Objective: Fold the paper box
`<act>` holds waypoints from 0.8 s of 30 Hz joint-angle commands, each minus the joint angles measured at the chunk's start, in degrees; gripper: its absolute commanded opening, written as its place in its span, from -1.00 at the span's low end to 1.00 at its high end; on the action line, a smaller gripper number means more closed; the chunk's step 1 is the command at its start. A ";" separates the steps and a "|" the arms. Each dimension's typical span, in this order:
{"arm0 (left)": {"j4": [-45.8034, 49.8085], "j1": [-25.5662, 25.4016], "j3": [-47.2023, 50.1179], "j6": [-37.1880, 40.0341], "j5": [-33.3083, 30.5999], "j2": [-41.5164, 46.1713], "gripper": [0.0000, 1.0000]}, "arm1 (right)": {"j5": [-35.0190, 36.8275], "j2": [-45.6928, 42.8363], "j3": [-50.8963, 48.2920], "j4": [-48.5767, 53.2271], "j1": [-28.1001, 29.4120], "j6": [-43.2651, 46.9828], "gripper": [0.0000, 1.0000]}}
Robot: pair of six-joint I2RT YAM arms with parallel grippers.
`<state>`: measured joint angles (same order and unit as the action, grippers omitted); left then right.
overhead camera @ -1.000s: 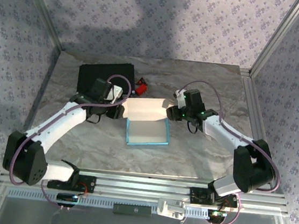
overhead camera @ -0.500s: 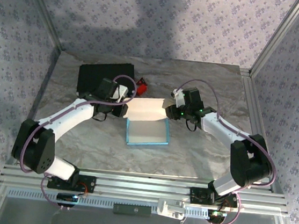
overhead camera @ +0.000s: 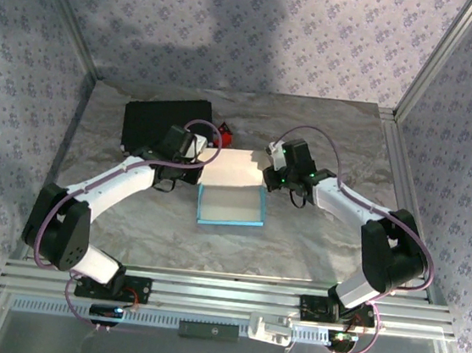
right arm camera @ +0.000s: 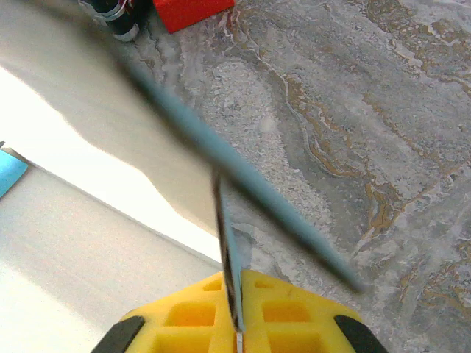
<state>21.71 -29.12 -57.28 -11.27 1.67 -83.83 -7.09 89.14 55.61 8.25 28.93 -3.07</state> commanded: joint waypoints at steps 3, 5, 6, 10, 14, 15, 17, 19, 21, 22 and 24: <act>-3.62 -0.54 -0.91 -3.16 -1.32 -0.33 -0.99 | 5.50 -0.39 0.21 -0.36 2.10 -2.92 -0.97; -4.67 -0.65 -0.48 -4.31 -1.30 -0.16 -1.00 | 8.10 -0.67 -0.11 -0.68 3.19 -3.89 -1.00; -5.18 -0.67 -0.22 -5.21 -1.32 0.03 -1.00 | 9.63 -0.81 -0.21 -0.71 3.64 -4.53 -1.00; -8.82 -0.91 2.05 -8.83 -1.65 1.91 -1.00 | 15.23 -1.64 -1.19 -1.68 5.29 -9.58 -1.00; -11.80 -1.14 3.38 -11.43 -1.65 3.02 -1.00 | 19.03 -1.94 -2.48 -3.91 7.02 -15.03 -1.00; -12.55 -1.17 3.60 -12.02 -1.65 3.02 -1.00 | 20.65 -1.80 -2.42 -4.18 7.70 -16.23 -1.00; -13.40 -1.20 3.58 -12.68 -1.64 2.69 -1.00 | 22.87 -1.34 -2.35 -5.06 8.84 -18.52 -1.00; -14.62 -1.17 3.26 -13.24 -1.67 2.04 -1.00 | 25.64 -0.94 -2.23 -6.36 10.34 -20.09 -1.00; -15.10 -1.16 2.02 -13.51 -1.74 0.81 -1.00 | 28.19 -0.50 -2.24 -7.42 11.29 -22.03 -1.00; -15.17 -1.25 1.13 -13.66 -1.55 -0.04 -1.00 | 28.95 -0.31 -2.55 -8.59 11.53 -23.00 -1.00; -15.42 -1.21 -0.14 -14.12 -1.32 -1.27 -1.00 | 29.54 -0.07 -3.73 -11.79 11.69 -23.85 -1.00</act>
<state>10.22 -29.76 -54.06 -23.57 -1.02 -83.64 18.83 88.42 53.25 1.52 39.88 -22.59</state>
